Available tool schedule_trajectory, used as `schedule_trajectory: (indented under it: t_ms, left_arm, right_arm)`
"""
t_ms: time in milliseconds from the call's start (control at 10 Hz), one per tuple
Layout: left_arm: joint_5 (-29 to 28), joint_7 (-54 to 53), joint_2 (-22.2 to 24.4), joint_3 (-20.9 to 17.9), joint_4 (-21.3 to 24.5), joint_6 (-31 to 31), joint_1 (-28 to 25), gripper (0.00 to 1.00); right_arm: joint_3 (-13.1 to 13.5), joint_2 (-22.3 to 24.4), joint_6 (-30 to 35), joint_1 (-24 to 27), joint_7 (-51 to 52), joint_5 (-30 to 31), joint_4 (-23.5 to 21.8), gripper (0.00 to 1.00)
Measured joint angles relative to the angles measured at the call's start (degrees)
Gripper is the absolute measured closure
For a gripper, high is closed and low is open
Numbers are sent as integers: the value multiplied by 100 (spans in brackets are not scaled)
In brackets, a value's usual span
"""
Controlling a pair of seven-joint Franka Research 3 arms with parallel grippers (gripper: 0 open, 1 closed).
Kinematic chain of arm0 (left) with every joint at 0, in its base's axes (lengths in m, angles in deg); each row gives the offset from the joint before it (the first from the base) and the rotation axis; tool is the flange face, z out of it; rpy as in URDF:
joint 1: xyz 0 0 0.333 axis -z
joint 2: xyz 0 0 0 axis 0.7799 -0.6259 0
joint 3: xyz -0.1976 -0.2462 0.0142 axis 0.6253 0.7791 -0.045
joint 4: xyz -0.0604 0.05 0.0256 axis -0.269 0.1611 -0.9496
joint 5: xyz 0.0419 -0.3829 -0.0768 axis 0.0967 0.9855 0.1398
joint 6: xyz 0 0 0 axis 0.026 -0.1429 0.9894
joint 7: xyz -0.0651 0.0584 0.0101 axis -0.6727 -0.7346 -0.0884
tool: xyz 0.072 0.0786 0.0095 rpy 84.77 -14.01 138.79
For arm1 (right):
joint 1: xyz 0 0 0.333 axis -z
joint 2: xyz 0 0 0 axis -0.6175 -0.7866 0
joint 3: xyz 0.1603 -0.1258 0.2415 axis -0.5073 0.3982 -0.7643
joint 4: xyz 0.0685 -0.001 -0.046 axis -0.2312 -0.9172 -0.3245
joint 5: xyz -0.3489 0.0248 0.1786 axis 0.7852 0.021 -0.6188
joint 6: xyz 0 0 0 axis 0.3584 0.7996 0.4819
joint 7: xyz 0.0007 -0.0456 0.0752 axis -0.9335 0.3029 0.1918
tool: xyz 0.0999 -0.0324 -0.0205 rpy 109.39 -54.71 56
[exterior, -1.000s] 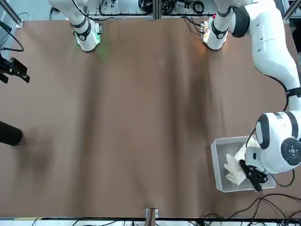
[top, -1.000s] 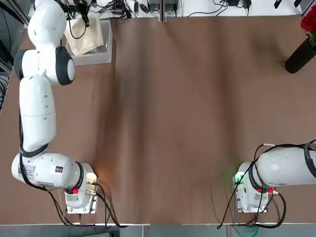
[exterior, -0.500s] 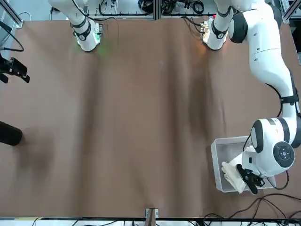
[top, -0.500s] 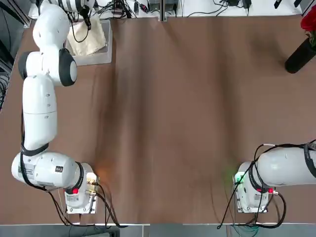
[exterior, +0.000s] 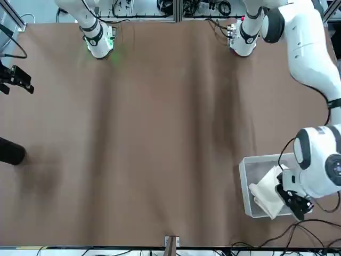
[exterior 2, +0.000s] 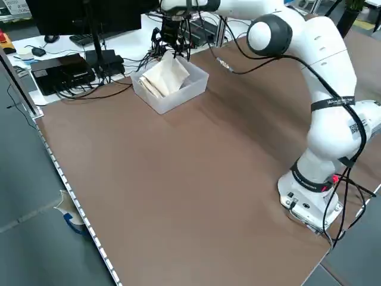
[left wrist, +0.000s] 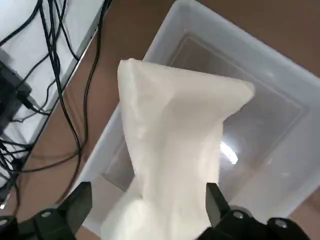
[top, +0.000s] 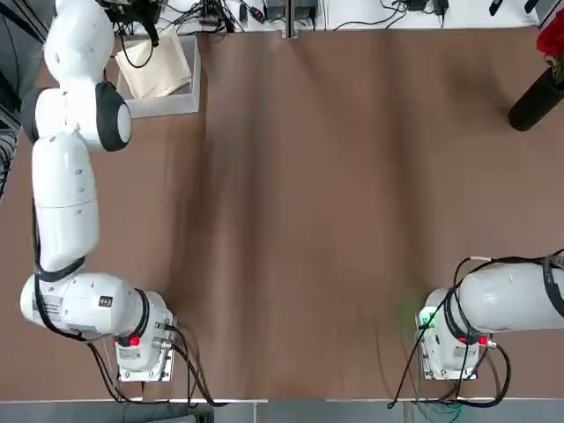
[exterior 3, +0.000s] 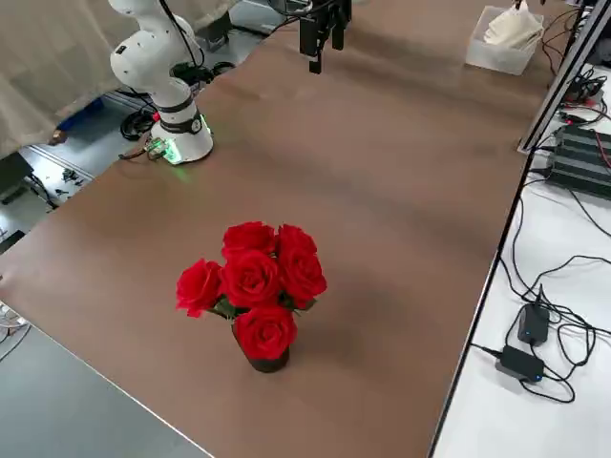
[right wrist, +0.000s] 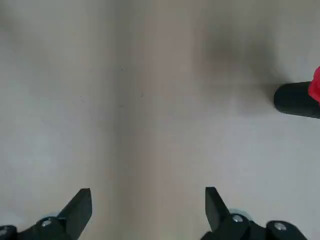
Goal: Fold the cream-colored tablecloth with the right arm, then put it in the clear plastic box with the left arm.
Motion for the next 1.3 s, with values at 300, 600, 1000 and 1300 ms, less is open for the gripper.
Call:
schedule_trajectory:
  t_ms: [300,600,1000,1300]
  left_arm:
    - [123,1492,786,203,476,-432,-4,0]
    - [126,3544,1869,349,1058,-1098,-13,0]
    - [47,4794,3421,691,2073,-1765,-245,0]
    - [38,5602,4646,1055,3236,-1775,-423,1]
  right_arm:
    - [0,0,-2,0,0,0,-2,0]
    - [-2,0,-4,0,0,0,-3,0]
    - [-4,1,-5,0,0,0,-5,0]
    - [-4,1,-5,0,0,0,-5,0]
